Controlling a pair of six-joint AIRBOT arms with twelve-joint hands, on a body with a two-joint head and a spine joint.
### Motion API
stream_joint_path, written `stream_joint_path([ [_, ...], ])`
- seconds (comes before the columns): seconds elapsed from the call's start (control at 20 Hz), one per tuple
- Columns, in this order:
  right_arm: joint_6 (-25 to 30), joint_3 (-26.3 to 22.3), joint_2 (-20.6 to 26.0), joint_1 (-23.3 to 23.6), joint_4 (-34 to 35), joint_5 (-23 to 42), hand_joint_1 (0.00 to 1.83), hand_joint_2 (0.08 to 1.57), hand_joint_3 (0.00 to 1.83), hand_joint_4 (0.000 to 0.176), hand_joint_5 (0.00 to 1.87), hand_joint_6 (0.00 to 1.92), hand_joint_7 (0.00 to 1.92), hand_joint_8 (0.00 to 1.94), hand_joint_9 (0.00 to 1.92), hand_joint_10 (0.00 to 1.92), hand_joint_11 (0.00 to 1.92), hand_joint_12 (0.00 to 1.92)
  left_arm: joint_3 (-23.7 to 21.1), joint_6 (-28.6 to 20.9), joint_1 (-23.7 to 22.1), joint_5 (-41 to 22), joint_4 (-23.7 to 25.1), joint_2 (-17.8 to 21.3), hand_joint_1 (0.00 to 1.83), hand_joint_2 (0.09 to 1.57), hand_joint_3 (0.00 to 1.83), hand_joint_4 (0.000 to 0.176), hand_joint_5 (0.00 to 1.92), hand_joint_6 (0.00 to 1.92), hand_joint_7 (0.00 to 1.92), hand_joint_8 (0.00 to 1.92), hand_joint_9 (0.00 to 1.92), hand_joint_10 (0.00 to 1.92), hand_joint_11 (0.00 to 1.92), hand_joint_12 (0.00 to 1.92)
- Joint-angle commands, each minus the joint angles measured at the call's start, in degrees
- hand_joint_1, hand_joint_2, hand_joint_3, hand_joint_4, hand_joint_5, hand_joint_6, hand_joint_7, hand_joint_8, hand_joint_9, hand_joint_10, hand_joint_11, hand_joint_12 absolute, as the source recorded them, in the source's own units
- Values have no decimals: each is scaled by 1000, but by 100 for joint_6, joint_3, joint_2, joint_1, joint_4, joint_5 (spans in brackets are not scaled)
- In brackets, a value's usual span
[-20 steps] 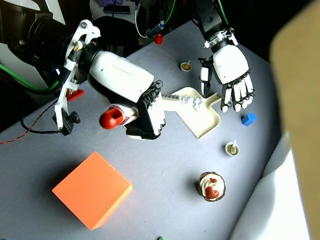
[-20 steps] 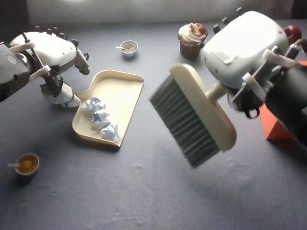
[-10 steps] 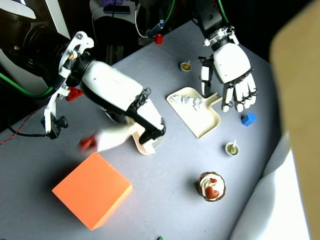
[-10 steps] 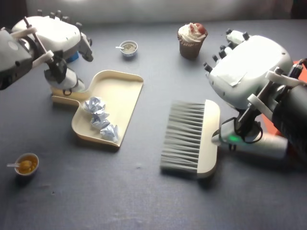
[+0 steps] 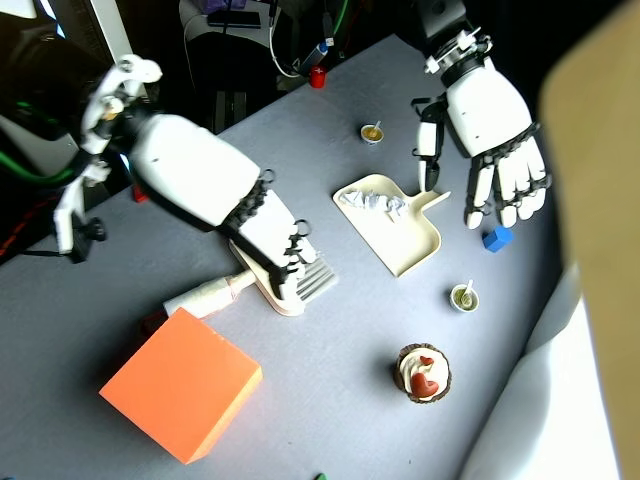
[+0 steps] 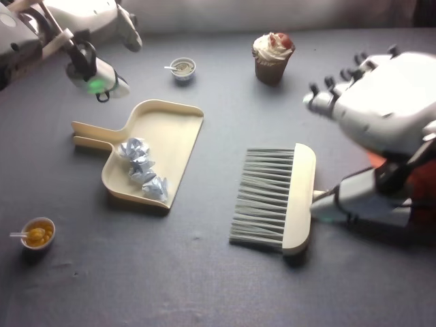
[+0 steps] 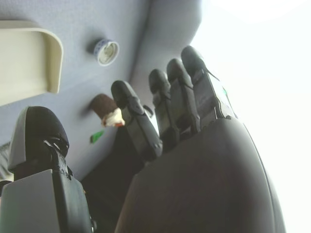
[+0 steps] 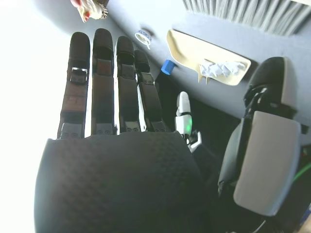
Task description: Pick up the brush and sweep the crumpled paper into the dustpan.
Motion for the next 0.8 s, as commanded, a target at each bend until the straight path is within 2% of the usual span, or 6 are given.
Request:
stream_joint_path([
  [0.0,460,-64,120,26,-785,389,479,792,0,0,304,0,430,0,483,0,294,539,-49,9,-133,-446,167,28,961,1034,0,48,728,5,401,11,281,12,132,346],
  [0.3,4809,-4,1357,-30,-4616,1901,422,859,11,0,243,2,366,3,439,1,290,376,-223,9,-270,-327,187,60,899,1027,0,65,715,1,436,1,329,1,157,300],
  [0.5,5923,369,1649,-2,-4796,2314,498,893,15,14,206,0,292,0,355,0,176,332,-347,8,-238,-341,181,157,796,1084,17,67,580,0,468,11,328,0,105,257],
  [0.6,6398,526,1800,108,-4800,2450,506,904,3,68,267,0,314,0,285,0,106,339,-347,9,-236,-293,181,172,759,1086,9,53,477,0,381,0,264,0,84,247],
  [0.65,6593,563,1868,174,-4844,2526,499,920,6,84,282,1,300,0,261,0,81,340,-349,9,-235,-281,181,173,779,1021,0,85,437,0,320,0,214,0,56,236],
  [0.75,6648,570,1988,213,-4895,2580,578,922,0,78,223,2,123,3,74,2,2,167,-361,8,-234,-285,177,177,870,968,0,40,361,0,167,0,104,0,79,285],
])
